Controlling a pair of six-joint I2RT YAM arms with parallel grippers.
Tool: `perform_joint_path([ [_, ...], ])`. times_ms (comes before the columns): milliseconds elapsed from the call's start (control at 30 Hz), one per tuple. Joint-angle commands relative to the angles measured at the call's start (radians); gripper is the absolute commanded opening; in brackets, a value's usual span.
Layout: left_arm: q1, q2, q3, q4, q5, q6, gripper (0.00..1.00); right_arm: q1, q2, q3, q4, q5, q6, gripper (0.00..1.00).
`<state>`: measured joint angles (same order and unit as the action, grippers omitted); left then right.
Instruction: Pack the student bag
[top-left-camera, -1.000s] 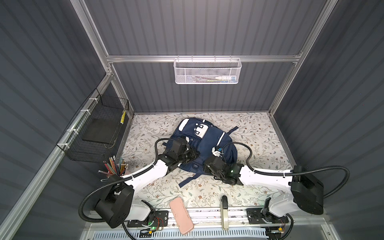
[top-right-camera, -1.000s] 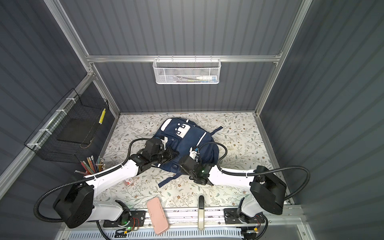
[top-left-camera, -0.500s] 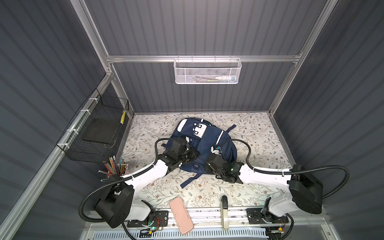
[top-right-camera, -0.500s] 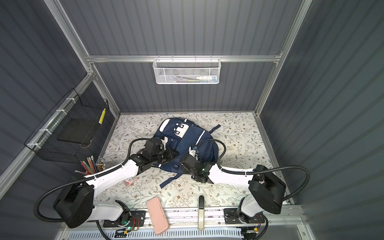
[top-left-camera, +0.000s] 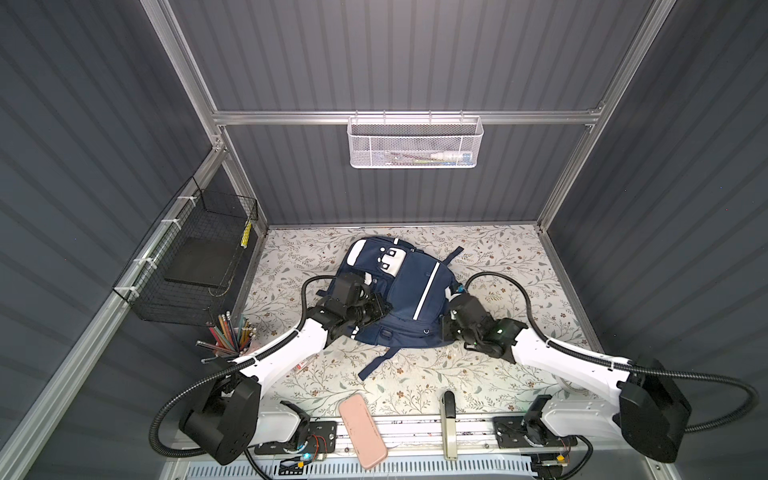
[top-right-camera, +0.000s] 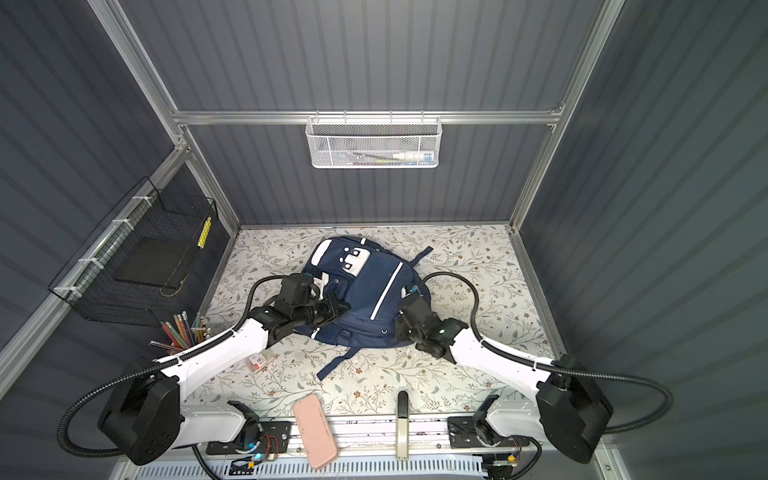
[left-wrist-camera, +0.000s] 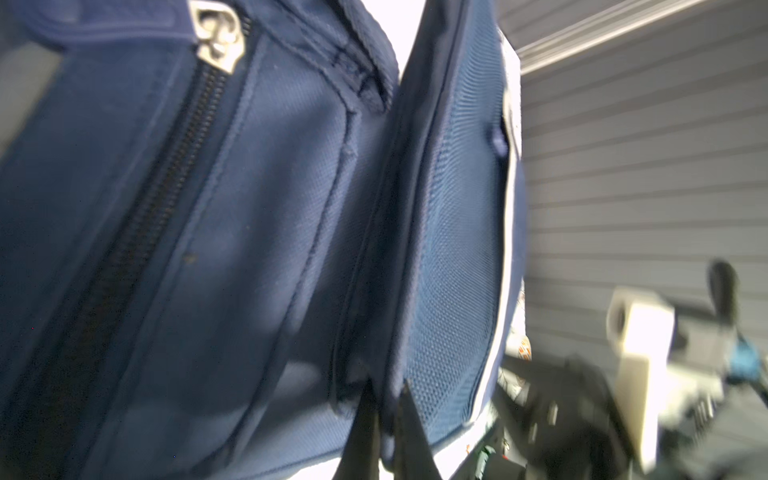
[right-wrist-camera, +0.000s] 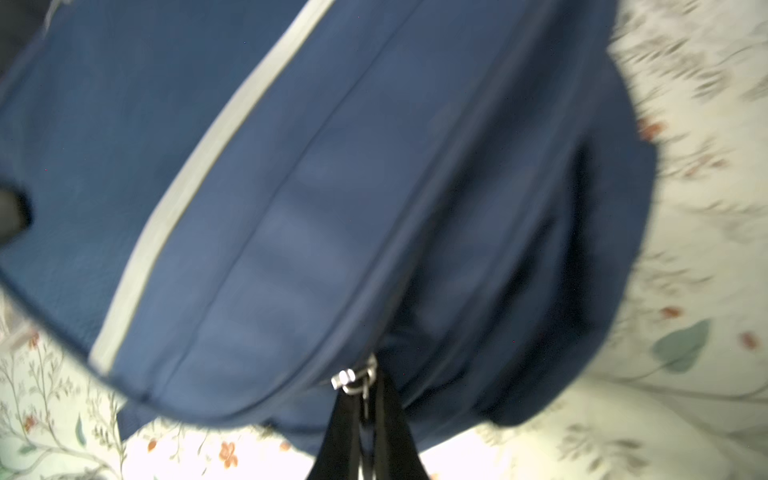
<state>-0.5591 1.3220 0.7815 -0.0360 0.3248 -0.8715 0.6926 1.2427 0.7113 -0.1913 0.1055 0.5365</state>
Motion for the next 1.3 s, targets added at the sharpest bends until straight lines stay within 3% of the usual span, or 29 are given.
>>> perform_joint_path([
  [0, 0.041, -0.015, -0.015, -0.053, -0.018, 0.061, 0.00, -0.136, 0.002, 0.006, -0.096, 0.073, -0.135, 0.00],
  [233, 0.072, 0.036, 0.007, -0.062, -0.020, 0.101, 0.00, -0.146, 0.052, 0.080, -0.121, -0.023, -0.220, 0.00],
  [433, 0.188, 0.150, 0.065, -0.014, 0.060, 0.125, 0.02, 0.059, 0.028, 0.070, -0.147, -0.009, -0.202, 0.00],
  [567, 0.218, 0.201, 0.143, -0.033, 0.072, 0.147, 0.27, 0.189, 0.090, 0.114, -0.125, 0.008, -0.141, 0.00],
  [700, 0.234, 0.100, 0.117, -0.069, -0.004, 0.122, 0.93, 0.249, 0.207, 0.195, -0.046, -0.020, -0.048, 0.00],
  [733, 0.234, 0.058, 0.100, -0.084, -0.045, 0.116, 1.00, 0.260, 0.243, 0.221, -0.031, -0.026, -0.036, 0.00],
  [833, 0.234, -0.065, 0.029, -0.119, -0.052, 0.078, 1.00, 0.275, 0.369, 0.350, -0.034, -0.034, -0.020, 0.00],
  [900, 0.229, -0.120, -0.037, -0.088, 0.023, 0.005, 0.98, 0.281, 0.427, 0.430, -0.040, -0.032, -0.012, 0.00],
  [1000, 0.206, -0.176, -0.175, 0.035, 0.086, -0.133, 0.89, 0.292, 0.459, 0.482, 0.009, -0.056, 0.007, 0.00],
  [1100, 0.182, -0.227, -0.263, 0.081, 0.033, -0.193, 0.86, 0.306, 0.479, 0.515, 0.020, -0.066, 0.019, 0.00],
  [1267, 0.099, -0.192, -0.246, 0.143, -0.044, -0.209, 0.83, 0.335, 0.496, 0.515, 0.022, -0.077, 0.018, 0.00],
])
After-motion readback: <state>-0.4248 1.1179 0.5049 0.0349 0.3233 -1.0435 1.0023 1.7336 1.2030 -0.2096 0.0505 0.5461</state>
